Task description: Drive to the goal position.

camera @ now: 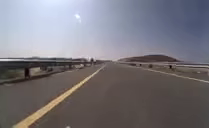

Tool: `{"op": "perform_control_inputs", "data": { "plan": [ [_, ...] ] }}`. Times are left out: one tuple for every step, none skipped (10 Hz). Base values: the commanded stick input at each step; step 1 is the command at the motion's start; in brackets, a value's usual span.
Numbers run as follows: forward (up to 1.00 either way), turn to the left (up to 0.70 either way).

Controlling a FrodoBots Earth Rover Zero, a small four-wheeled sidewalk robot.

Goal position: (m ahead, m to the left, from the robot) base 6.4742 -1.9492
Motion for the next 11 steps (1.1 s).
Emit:
{"op": "perform_control_inputs", "data": {
  "plan": [
    [1.0,0.0],
    [1.0,0.0],
    [1.0,0.0],
    [1.0,0.0],
    [1.0,0.0],
    [1.0,0.0],
    [1.0,0.0],
    [1.0,0.0],
    [1.0,0.0],
    [1.0,-0.03],
    [1.0,-0.17]
  ]
}}
